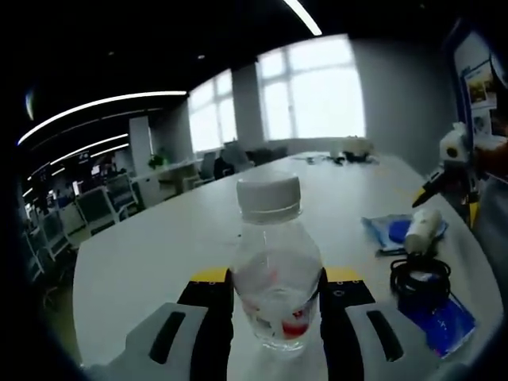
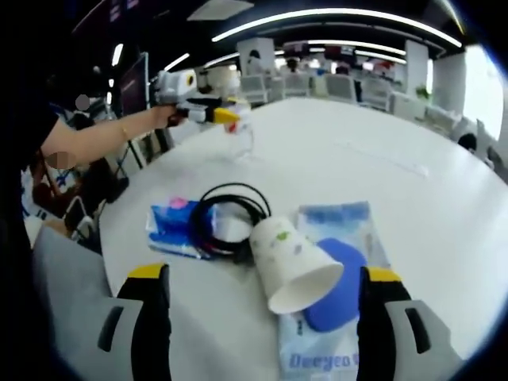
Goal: Arrange the tabletop items into an orderly group along one side of the table until the central work area is clear of visible clutter.
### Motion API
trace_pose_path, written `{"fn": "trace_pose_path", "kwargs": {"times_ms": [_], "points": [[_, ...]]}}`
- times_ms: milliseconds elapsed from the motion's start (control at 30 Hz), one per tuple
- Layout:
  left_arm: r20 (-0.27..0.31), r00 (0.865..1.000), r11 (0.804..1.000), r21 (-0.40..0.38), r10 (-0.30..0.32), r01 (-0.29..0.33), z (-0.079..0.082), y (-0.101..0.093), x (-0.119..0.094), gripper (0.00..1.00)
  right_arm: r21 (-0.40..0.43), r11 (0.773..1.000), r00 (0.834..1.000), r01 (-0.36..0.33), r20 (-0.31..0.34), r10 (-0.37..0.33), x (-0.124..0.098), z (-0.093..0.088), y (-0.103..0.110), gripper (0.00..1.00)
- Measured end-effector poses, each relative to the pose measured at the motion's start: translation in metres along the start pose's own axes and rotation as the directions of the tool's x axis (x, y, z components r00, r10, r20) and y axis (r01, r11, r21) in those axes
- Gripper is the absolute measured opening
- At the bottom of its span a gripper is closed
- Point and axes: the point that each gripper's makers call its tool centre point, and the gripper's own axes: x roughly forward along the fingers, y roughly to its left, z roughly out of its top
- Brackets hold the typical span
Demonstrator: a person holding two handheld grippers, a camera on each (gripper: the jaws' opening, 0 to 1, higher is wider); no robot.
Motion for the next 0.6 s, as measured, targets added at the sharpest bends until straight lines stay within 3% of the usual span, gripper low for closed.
{"fn": "trace_pose_path", "kwargs": {"times_ms": [233, 600], "points": [[-0.009, 1.000, 1.000, 0.019, -0.009, 0.009, -0.010, 0.020, 0.004, 0.40, 0.023, 1.000, 1.000, -0.003, -0.008, 0.004, 0.000, -0.007, 0.001, 0.93], [-0.016, 1.000, 1.000, 0.012, -0.006, 0.006, -0.023, 0.033, 0.000, 0.40, 0.036, 0.999, 1.000, -0.025, -0.012, 0.026, 0.001, -0.012, 0.004, 0.83]]}}
